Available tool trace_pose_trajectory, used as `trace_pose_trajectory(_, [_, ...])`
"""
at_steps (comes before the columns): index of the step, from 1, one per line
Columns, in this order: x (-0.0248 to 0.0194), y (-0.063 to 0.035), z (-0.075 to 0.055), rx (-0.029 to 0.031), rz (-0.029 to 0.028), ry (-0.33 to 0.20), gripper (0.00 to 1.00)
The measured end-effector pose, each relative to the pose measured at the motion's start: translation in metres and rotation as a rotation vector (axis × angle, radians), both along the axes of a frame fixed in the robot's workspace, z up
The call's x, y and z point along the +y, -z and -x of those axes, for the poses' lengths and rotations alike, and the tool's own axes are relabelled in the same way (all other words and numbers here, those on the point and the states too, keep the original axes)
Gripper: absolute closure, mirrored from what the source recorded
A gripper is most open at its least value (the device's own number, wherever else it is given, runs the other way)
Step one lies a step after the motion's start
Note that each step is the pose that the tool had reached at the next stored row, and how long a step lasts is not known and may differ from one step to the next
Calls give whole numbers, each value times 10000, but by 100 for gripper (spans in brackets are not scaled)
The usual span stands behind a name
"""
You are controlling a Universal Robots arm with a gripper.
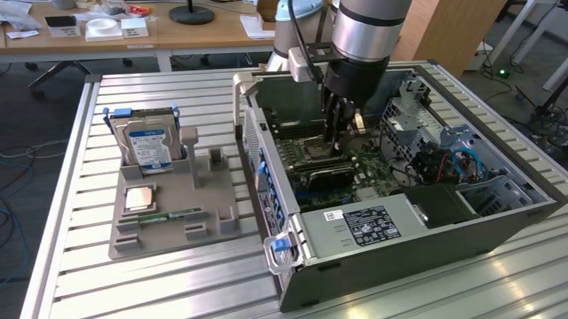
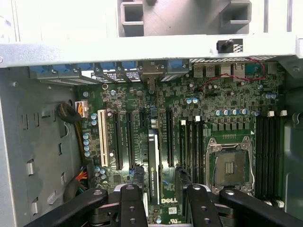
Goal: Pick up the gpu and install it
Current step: 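Press down on the gpu until it lock into place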
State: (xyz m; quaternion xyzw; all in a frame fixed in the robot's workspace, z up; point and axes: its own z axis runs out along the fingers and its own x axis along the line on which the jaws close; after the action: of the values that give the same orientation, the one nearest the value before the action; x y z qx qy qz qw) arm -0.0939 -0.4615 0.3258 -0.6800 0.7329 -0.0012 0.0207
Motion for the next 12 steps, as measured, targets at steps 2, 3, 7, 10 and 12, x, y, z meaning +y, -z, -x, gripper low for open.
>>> trace_pose_trajectory(2, [0,0,0,0,0,0,60])
trace_pose_trajectory(3, [0,0,0,0,0,0,60])
trace_pose_trajectory(7, [0,0,0,1,1,0,60])
trace_pose_trajectory(10, [0,0,0,0,0,0,60])
trace_pose_trajectory(12, [0,0,0,0,1,0,62])
